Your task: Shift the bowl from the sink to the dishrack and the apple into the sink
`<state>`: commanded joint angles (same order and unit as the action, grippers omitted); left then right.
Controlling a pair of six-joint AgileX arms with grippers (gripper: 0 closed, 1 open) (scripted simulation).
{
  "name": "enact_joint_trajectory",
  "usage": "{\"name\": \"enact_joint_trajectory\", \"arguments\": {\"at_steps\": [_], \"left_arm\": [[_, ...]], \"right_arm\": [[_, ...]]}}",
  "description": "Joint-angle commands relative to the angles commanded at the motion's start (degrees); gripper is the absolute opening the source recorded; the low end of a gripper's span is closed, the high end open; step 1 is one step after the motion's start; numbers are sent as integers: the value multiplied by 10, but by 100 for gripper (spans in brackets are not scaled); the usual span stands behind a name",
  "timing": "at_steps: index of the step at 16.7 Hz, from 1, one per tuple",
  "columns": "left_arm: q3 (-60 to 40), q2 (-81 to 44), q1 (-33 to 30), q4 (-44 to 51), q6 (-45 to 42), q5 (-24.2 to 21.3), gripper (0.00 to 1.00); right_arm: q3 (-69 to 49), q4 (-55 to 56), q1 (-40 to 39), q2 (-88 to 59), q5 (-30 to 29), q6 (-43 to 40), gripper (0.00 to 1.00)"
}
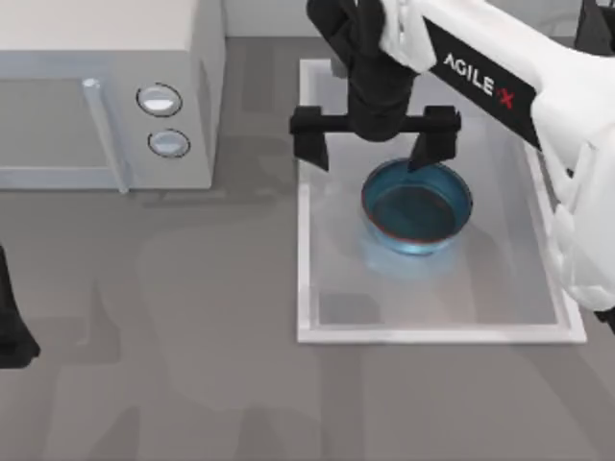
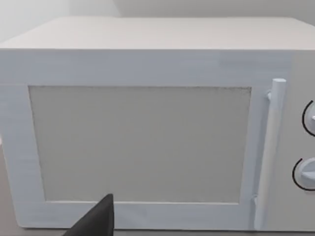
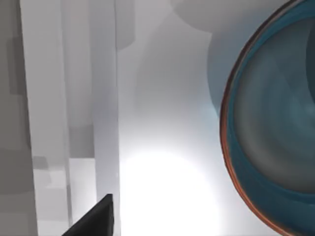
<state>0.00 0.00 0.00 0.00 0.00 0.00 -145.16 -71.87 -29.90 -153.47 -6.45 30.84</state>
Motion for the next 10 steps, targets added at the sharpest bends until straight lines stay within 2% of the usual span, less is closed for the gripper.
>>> {"name": "enact_joint_trajectory", "arguments": {"at_steps": [4, 10], "left_arm": [[0, 0, 0, 0, 0, 0, 100], [0, 0, 0, 0, 0, 0, 100]], "right_arm": [[3, 10, 3, -8, 0, -3, 100], [15, 116, 10, -100, 0, -10, 100]]}}
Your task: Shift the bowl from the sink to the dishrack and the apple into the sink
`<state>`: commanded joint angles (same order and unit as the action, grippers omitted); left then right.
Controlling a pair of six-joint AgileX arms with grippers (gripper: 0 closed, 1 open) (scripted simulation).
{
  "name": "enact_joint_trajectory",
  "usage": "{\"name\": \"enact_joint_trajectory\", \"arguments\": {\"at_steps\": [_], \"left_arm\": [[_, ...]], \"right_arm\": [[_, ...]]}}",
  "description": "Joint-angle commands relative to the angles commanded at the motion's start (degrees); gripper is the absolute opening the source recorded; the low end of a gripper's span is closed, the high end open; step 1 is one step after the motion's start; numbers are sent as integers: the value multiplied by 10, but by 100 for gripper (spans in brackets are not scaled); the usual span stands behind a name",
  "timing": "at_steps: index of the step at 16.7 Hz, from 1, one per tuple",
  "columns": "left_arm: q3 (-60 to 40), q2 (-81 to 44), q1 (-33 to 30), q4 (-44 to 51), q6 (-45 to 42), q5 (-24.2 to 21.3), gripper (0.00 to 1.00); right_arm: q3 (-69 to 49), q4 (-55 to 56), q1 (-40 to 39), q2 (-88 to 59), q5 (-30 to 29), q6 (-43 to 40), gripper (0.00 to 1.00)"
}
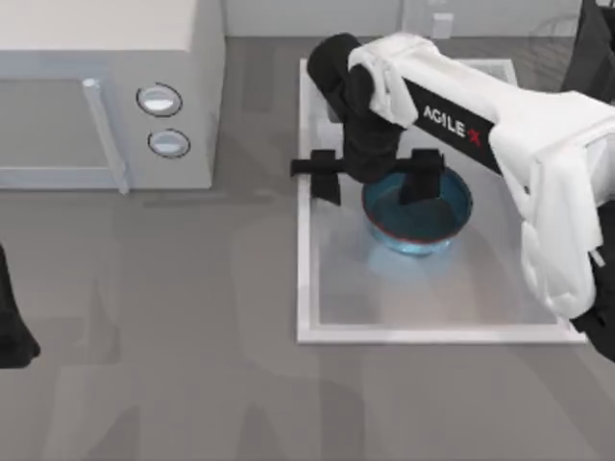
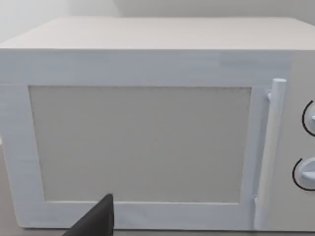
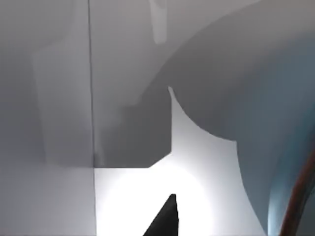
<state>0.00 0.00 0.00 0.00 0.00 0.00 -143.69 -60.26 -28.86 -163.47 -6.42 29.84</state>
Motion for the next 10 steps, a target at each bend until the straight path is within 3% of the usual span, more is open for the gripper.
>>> {"name": "enact_joint_trajectory", "arguments": {"at_steps": [4, 10], "left_arm": [[0, 0, 0, 0, 0, 0, 100], [0, 0, 0, 0, 0, 0, 100]], "right_arm": [[1, 5, 0, -5, 0, 0, 100], [1, 5, 0, -5, 0, 0, 55]]}}
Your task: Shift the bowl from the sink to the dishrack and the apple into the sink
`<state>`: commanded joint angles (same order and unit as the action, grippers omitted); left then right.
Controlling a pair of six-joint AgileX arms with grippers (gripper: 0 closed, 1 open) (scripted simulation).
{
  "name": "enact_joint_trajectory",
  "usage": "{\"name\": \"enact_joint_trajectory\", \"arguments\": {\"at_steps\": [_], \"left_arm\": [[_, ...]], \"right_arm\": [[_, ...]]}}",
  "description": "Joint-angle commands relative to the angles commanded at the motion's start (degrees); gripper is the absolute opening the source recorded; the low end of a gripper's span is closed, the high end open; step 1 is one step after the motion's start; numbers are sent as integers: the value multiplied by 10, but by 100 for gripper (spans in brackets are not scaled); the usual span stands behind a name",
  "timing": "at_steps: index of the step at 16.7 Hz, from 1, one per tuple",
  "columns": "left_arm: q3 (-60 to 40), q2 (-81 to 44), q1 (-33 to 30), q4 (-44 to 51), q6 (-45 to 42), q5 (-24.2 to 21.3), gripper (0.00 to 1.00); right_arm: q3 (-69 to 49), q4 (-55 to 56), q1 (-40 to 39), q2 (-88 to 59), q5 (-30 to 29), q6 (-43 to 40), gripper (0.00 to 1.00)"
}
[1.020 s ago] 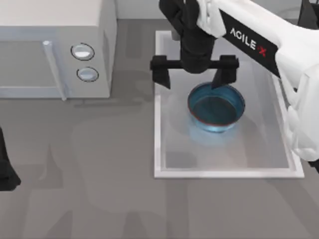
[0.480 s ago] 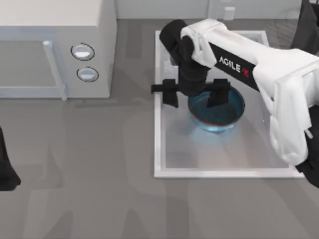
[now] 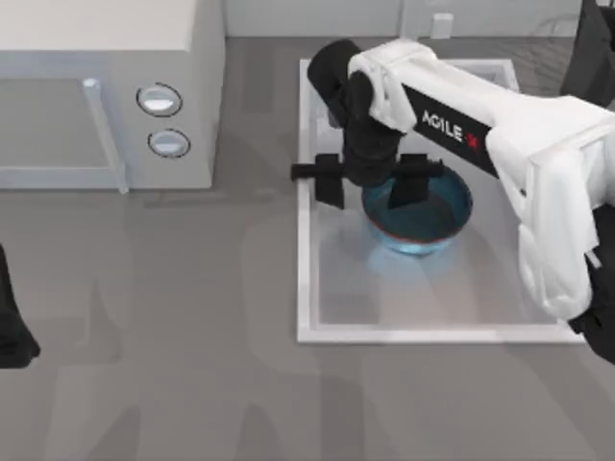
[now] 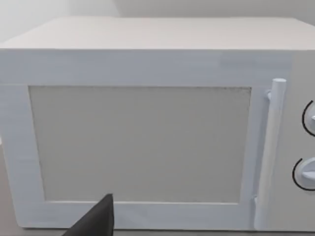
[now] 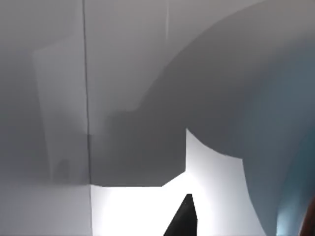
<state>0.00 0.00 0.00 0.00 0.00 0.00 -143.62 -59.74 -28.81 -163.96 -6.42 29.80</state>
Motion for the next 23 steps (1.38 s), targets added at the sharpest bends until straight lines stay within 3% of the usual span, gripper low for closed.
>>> {"name": "enact_joint_trajectory", "arguments": {"at_steps": [7, 17, 23], "left_arm": [[0, 0, 0, 0, 0, 0, 100], [0, 0, 0, 0, 0, 0, 100], [0, 0, 0, 0, 0, 0, 100]], "right_arm": [[0, 0, 0, 0, 0, 0, 2], [3, -1, 1, 5, -1, 0, 0], [91, -77, -89, 122, -10, 50, 0]]}}
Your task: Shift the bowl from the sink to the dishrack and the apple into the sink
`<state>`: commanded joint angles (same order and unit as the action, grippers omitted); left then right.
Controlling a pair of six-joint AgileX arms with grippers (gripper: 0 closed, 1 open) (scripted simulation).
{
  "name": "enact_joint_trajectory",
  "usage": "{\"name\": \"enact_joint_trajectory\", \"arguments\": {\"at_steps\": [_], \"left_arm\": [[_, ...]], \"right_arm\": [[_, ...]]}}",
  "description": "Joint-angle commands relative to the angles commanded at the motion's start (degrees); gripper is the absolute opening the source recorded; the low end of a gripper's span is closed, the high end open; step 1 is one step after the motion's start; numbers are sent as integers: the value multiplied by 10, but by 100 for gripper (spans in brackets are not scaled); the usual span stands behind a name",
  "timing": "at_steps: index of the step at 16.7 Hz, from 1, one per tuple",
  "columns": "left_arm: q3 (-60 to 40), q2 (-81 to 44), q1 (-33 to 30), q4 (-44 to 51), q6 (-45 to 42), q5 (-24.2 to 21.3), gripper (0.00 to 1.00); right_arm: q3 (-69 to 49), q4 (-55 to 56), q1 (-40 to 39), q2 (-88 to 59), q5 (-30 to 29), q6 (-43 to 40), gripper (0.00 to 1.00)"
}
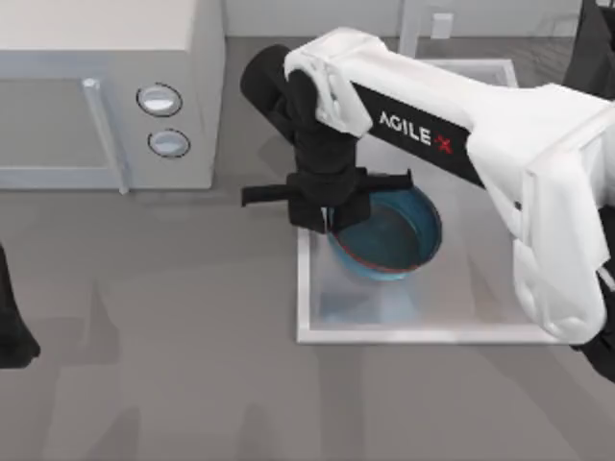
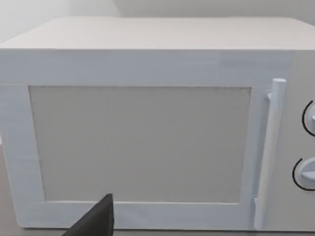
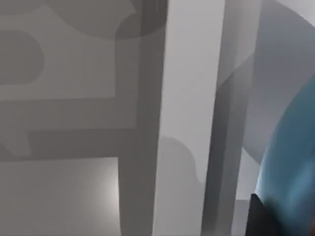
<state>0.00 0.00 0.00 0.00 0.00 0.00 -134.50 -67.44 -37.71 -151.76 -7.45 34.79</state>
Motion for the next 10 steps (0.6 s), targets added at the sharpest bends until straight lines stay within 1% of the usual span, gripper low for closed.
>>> {"name": "enact_joint_trajectory", "arguments": {"at_steps": [3, 7, 10], "left_arm": [[0, 0, 0, 0, 0, 0, 100], [0, 0, 0, 0, 0, 0, 100], [0, 0, 0, 0, 0, 0, 100]], "right_arm": [[63, -51, -38, 110, -4, 48, 0], [119, -98, -57, 295, -10, 124, 0], [193, -155, -103, 419, -16, 178, 0]]}}
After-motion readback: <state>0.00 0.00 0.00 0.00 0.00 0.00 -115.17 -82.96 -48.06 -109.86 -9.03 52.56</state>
